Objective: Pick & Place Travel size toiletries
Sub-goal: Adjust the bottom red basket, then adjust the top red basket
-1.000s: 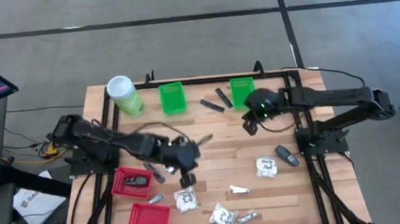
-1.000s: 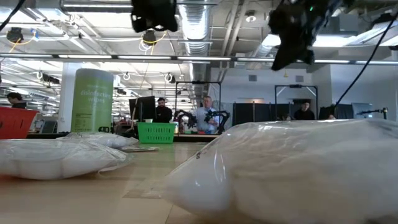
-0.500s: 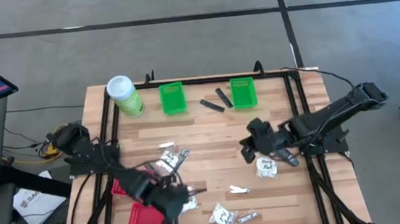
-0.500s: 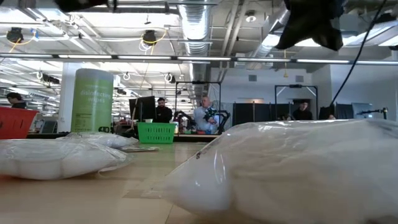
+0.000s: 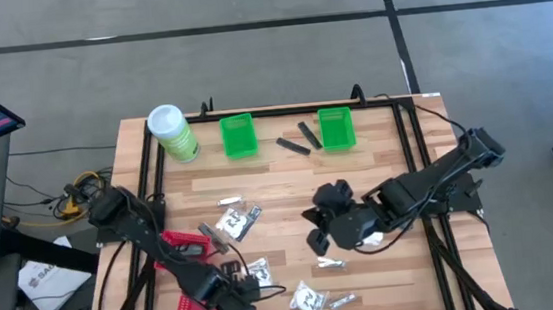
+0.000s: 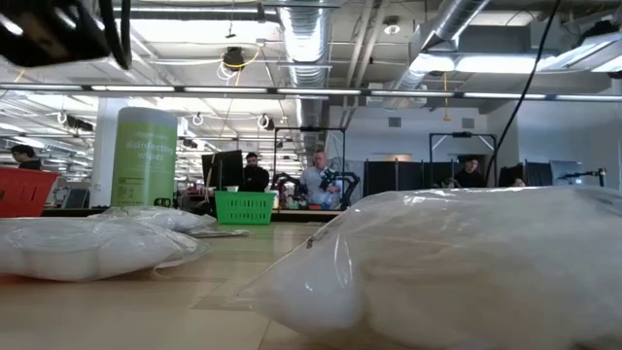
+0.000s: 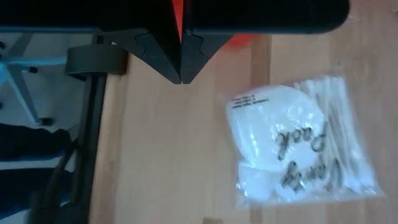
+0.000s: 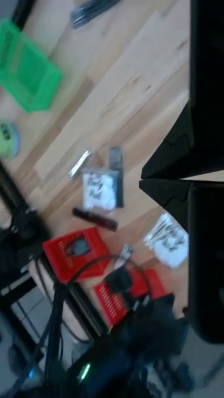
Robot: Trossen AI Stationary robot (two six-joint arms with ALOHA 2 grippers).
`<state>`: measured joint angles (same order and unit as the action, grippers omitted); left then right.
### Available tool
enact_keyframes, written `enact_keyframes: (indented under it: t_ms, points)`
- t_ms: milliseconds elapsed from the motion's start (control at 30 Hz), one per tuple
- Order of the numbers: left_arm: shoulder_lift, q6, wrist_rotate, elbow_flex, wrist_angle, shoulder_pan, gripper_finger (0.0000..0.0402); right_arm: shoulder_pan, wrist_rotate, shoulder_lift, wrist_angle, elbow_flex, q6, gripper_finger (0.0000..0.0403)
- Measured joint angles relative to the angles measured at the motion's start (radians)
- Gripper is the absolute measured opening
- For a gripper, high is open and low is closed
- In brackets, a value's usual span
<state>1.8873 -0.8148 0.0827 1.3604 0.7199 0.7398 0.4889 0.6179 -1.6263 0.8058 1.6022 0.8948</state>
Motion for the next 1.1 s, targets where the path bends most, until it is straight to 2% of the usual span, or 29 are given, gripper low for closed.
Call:
enact_keyframes:
  t_ms: [67,233,633,733,867,967,1100]
  points:
    - [0.019,-0.008,-0.007,0.000,-0.036,0.010,0.0000,-0.003,0.005,-0.021,0.017,0.052,-0.028,0.0000]
    - [0.025,-0.063,-0.037,0.000,-0.009,0.038,0.0000,-0.003,0.015,-0.042,0.035,0.110,-0.053,0.0000]
    - [0.006,-0.258,-0.072,-0.130,-0.008,0.116,0.0000,-0.007,0.016,-0.034,0.024,0.113,-0.083,0.0000]
    - [-0.032,-0.290,-0.059,-0.160,-0.025,0.119,0.0000,-0.007,0.016,-0.034,0.023,0.113,-0.083,0.0000]
    - [-0.124,-0.325,0.015,-0.222,-0.027,0.110,0.0000,-0.007,0.016,-0.034,0.020,0.113,-0.083,0.0000]
    - [-0.209,-0.345,0.061,-0.296,-0.021,0.075,0.0000,-0.007,0.016,-0.034,0.017,0.113,-0.084,0.0000]
    - [-0.309,-0.346,0.073,-0.404,-0.021,0.009,0.0000,-0.009,0.019,-0.034,0.009,0.113,-0.093,0.0000]
